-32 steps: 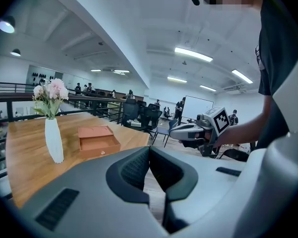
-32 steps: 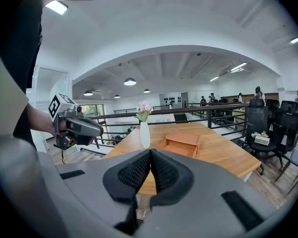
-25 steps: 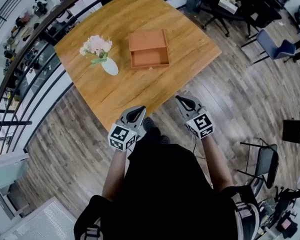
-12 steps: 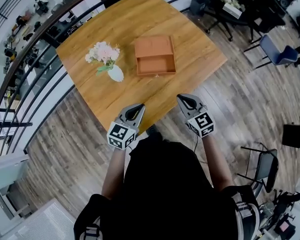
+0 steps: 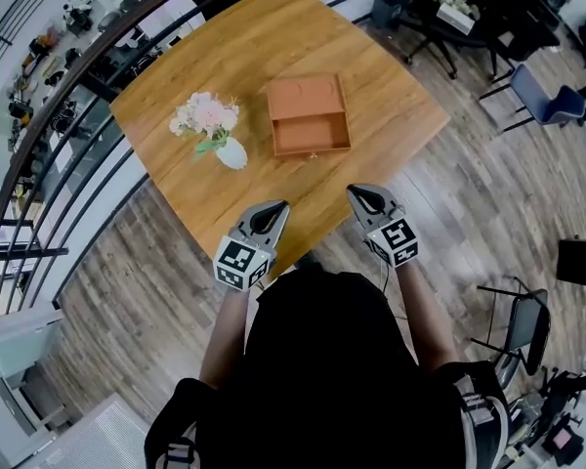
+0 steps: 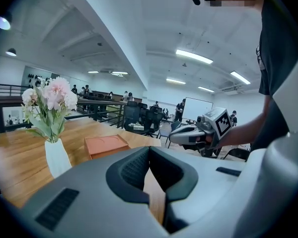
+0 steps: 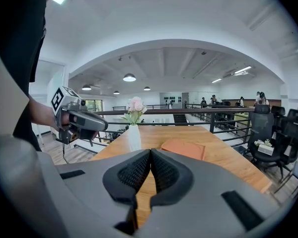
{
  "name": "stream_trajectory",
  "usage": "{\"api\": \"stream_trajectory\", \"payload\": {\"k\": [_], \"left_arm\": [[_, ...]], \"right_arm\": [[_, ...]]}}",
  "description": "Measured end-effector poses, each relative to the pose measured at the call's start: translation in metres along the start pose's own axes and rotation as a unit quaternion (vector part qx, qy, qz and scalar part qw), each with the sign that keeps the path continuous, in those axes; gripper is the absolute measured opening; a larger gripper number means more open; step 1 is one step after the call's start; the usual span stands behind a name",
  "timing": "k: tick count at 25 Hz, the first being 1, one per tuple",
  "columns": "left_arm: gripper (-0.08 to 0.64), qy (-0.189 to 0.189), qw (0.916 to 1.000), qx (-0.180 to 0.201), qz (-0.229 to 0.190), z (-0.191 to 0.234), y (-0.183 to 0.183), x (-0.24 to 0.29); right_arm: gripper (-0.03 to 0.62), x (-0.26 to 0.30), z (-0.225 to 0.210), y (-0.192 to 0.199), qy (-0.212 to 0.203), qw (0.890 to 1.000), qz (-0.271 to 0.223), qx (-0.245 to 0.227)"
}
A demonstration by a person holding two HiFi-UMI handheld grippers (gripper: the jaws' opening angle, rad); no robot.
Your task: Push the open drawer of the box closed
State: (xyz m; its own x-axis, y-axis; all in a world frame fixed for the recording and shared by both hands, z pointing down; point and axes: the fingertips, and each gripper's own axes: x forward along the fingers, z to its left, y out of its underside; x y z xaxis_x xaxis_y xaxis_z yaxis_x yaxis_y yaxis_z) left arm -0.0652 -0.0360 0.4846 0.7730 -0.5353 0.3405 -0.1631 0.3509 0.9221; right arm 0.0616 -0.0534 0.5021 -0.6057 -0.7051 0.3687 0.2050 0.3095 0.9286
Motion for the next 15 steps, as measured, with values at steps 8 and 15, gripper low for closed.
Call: {"api": "stream_trajectory", "payload": {"k": [8,15], "left_arm": [[0.023,0.002,1.0000,0.000,0.004,0.018,0.000,0.003],[0.023,0.009,0.9999,-0.001,0.007,0.023,0.003,0.003]], "right_arm": [[0.017,0.022,-0.005,0.003,-0.002,1.000,0.008,0.007],[0.017,0.036,-0.004,0.006,-0.003,1.000,0.012,0.008]]}}
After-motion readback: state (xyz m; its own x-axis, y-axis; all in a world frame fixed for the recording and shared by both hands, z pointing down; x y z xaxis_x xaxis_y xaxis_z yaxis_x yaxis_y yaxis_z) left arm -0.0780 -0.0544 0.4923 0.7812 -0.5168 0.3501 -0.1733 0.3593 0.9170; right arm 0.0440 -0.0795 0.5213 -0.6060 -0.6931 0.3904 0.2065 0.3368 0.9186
